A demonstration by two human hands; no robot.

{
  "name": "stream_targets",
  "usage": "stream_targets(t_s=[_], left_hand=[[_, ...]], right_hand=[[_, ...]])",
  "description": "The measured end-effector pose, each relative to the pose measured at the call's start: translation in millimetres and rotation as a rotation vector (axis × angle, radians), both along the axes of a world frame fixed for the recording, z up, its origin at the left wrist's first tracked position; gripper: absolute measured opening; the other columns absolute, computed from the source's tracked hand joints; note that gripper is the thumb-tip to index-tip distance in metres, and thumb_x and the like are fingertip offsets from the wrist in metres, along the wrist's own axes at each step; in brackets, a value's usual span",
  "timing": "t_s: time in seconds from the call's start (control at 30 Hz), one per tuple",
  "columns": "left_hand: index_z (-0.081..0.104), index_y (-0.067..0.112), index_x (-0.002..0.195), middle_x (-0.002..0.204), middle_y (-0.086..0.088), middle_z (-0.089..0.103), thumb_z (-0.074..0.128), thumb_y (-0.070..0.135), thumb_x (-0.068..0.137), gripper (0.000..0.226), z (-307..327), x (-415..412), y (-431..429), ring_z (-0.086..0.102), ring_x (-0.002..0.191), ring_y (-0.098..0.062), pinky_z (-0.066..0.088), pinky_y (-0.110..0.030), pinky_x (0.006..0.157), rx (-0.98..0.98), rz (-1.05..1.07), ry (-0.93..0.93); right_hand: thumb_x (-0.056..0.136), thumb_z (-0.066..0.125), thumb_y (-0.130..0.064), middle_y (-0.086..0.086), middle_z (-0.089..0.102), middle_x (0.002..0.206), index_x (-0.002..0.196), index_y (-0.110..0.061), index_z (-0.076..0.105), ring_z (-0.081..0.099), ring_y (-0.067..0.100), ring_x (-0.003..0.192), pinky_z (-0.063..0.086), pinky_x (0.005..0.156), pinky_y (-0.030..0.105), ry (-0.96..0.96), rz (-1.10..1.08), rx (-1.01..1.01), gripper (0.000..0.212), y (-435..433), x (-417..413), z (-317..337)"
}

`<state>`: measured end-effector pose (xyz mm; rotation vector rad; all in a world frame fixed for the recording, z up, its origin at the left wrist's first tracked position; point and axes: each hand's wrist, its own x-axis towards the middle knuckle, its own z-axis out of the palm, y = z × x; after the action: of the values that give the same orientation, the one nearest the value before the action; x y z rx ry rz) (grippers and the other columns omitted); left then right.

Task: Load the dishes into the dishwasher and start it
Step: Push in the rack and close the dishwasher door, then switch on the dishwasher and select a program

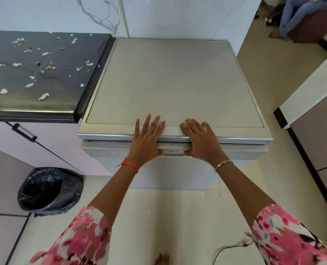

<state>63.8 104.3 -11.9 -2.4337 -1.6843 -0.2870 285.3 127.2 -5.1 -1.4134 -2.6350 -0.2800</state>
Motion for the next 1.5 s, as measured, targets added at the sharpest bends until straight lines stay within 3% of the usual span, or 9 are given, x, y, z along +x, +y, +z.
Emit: stream_targets(t_s=[0.17, 0.4, 0.6, 0.73, 0.83, 0.93, 1.0, 1.2, 1.5], left_hand=[[0.032, 0.016, 0.140, 0.146, -0.010, 0.038, 0.082, 0.053, 0.050, 0.109, -8, -3, 4, 0.037, 0.134, -0.032, 0.030, -0.052, 0.106, 0.054, -0.033, 0.010], [0.042, 0.018, 0.137, 0.142, -0.007, 0.045, 0.080, 0.041, 0.061, 0.089, -16, 1, 7, 0.044, 0.129, -0.030, 0.036, -0.048, 0.104, 0.141, 0.002, -0.059], [0.048, 0.018, 0.133, 0.139, -0.005, 0.049, 0.084, 0.036, 0.056, 0.087, -11, 3, 7, 0.047, 0.127, -0.028, 0.037, -0.046, 0.103, 0.088, 0.016, -0.128], [0.058, 0.025, 0.122, 0.133, 0.005, 0.054, 0.077, 0.049, 0.058, 0.071, 13, 7, 8, 0.050, 0.123, -0.022, 0.037, -0.037, 0.099, -0.064, 0.099, -0.360], [0.059, 0.022, 0.121, 0.128, 0.005, 0.057, 0.070, 0.053, 0.071, 0.060, 37, -6, 21, 0.049, 0.118, -0.017, 0.035, -0.030, 0.095, -0.254, 0.079, -0.534], [0.060, 0.013, 0.118, 0.121, -0.003, 0.062, 0.071, 0.041, 0.077, 0.051, 54, -23, 41, 0.053, 0.114, -0.020, 0.038, -0.027, 0.096, -0.320, 0.090, -0.686], [0.057, 0.010, 0.121, 0.124, -0.005, 0.059, 0.069, 0.038, 0.079, 0.051, 63, -34, 62, 0.051, 0.117, -0.019, 0.036, -0.025, 0.097, -0.340, 0.113, -0.690], [0.055, 0.012, 0.123, 0.129, -0.003, 0.056, 0.064, 0.043, 0.083, 0.050, 79, -70, 146, 0.048, 0.122, -0.019, 0.037, -0.031, 0.101, -0.359, 0.197, -0.598], [0.054, 0.014, 0.124, 0.133, -0.001, 0.052, 0.061, 0.040, 0.086, 0.047, 95, -135, 264, 0.044, 0.126, -0.018, 0.033, -0.031, 0.105, -0.368, 0.302, -0.526]], right_hand=[[0.050, 0.078, -0.062, 0.007, 0.034, 0.149, 0.143, -0.011, 0.033, 0.034, 0.023, 0.137, 0.023, 0.111, 0.046, -0.002, 0.013, -0.028, 0.115, 6, 4, -1], [0.057, 0.081, -0.047, 0.004, 0.040, 0.146, 0.140, -0.013, 0.040, 0.040, 0.020, 0.133, 0.033, 0.108, 0.042, 0.080, 0.000, 0.055, 0.098, 7, 1, -10], [0.061, 0.078, -0.049, 0.000, 0.037, 0.147, 0.141, -0.017, 0.038, 0.037, 0.016, 0.135, 0.032, 0.110, 0.039, 0.102, -0.041, -0.012, 0.095, 8, 0, -4], [0.076, 0.068, -0.051, -0.011, 0.037, 0.146, 0.136, -0.023, 0.046, 0.029, 0.004, 0.137, 0.019, 0.115, 0.030, 0.475, -0.109, -0.367, 0.070, 10, -1, 17], [0.080, 0.069, -0.037, -0.004, 0.059, 0.128, 0.113, -0.017, 0.067, 0.050, 0.008, 0.123, 0.036, 0.107, 0.033, 0.671, -0.184, -0.397, 0.038, 14, -10, 36], [0.082, 0.067, -0.034, 0.004, 0.073, 0.097, 0.089, -0.013, 0.075, 0.065, 0.022, 0.095, 0.048, 0.083, 0.034, 0.598, -0.284, -0.334, 0.024, 32, -26, 53], [0.085, 0.063, -0.035, 0.004, 0.073, 0.089, 0.085, -0.012, 0.075, 0.066, 0.022, 0.087, 0.049, 0.077, 0.032, 0.571, -0.288, -0.342, 0.026, 56, -39, 63], [0.088, 0.058, -0.032, 0.006, 0.071, 0.093, 0.087, -0.009, 0.072, 0.061, 0.024, 0.092, 0.041, 0.073, 0.028, 0.511, -0.248, -0.378, 0.028, 150, -75, 87], [0.089, 0.054, -0.024, 0.011, 0.070, 0.088, 0.080, -0.002, 0.069, 0.062, 0.028, 0.087, 0.049, 0.076, 0.036, 0.455, -0.135, -0.402, 0.028, 283, -140, 127]])
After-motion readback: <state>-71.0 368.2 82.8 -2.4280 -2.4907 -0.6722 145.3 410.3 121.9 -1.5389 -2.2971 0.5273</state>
